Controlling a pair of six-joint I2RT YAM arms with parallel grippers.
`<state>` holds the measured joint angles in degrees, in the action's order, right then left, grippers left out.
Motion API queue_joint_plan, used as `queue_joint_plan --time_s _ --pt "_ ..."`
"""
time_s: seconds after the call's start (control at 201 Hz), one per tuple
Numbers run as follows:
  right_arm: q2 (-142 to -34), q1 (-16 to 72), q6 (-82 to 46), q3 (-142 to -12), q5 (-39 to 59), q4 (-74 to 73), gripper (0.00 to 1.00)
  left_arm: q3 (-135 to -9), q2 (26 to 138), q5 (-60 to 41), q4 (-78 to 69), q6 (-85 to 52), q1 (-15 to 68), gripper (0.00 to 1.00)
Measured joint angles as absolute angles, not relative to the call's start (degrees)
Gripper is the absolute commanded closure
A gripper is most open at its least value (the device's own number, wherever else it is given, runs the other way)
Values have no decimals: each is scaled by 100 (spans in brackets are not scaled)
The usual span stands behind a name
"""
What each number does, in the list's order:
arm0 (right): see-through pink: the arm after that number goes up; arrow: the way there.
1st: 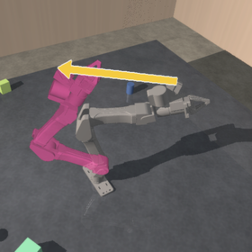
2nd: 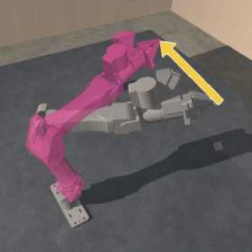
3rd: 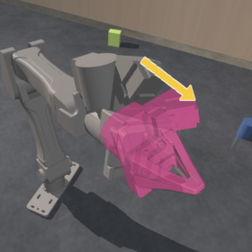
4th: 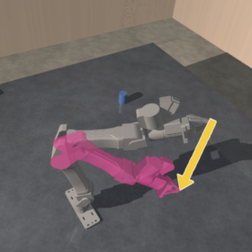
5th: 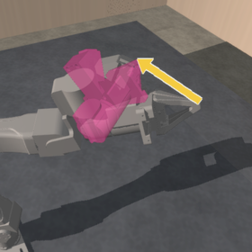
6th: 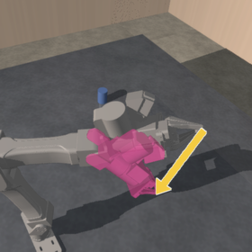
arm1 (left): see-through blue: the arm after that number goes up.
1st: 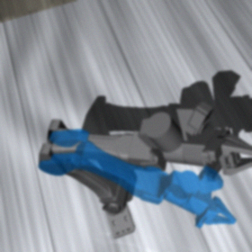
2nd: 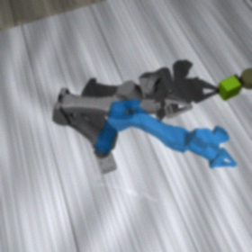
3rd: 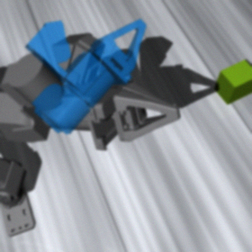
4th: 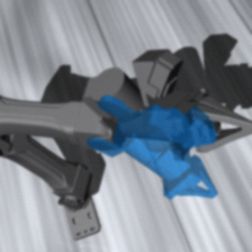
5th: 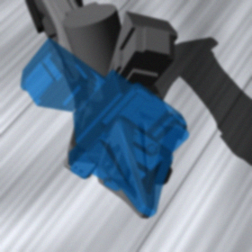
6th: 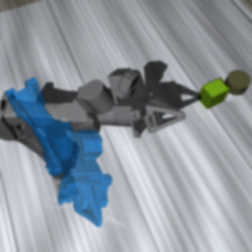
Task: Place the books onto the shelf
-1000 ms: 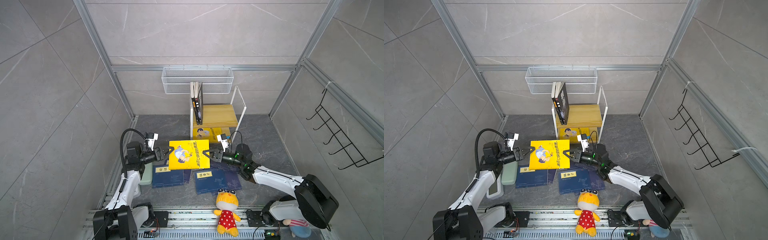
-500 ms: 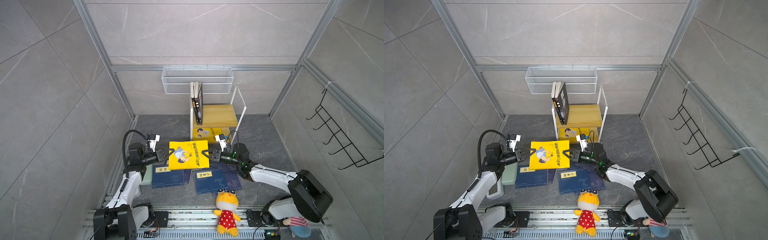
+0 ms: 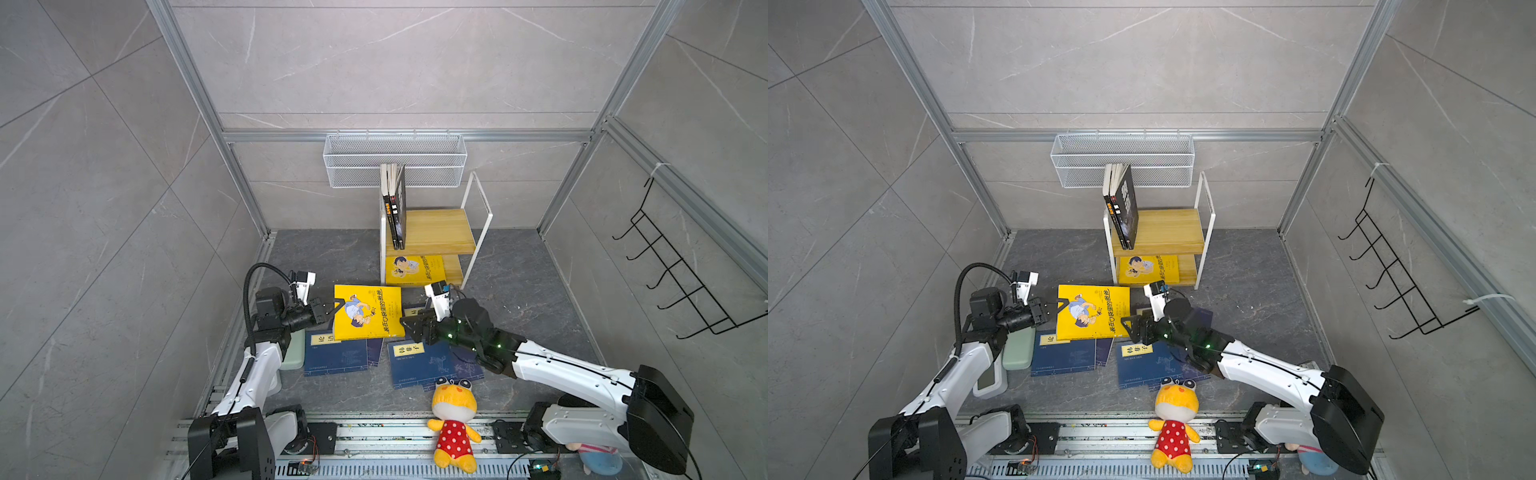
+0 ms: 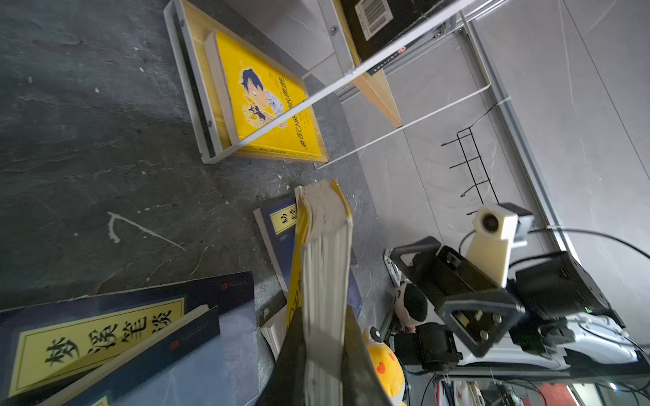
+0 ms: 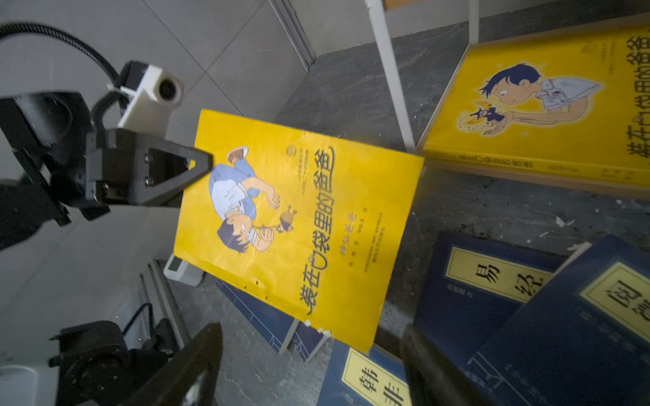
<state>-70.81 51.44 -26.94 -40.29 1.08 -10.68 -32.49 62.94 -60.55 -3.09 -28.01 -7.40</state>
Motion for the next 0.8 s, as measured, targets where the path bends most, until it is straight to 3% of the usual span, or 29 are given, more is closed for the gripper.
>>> queue_joint_plan --time_s 0.219,0.403,0.528,0.797 --pt "-7432 6510 -1282 -4364 -2062 -449 19 -3251 6296 -5927 -200 -3050 -777 100" --pt "-8399 7472 174 -5052 -3618 -478 19 -3345 6300 -5739 132 -3094 -792 100" --pt "-9002 7843 1166 -5271 -4495 -888 20 -3415 6324 -5684 281 -3105 -792 100" --pt "-10088 7937 2530 -5680 -5450 -1667 20 -3507 6414 -5658 491 -3105 -792 100"
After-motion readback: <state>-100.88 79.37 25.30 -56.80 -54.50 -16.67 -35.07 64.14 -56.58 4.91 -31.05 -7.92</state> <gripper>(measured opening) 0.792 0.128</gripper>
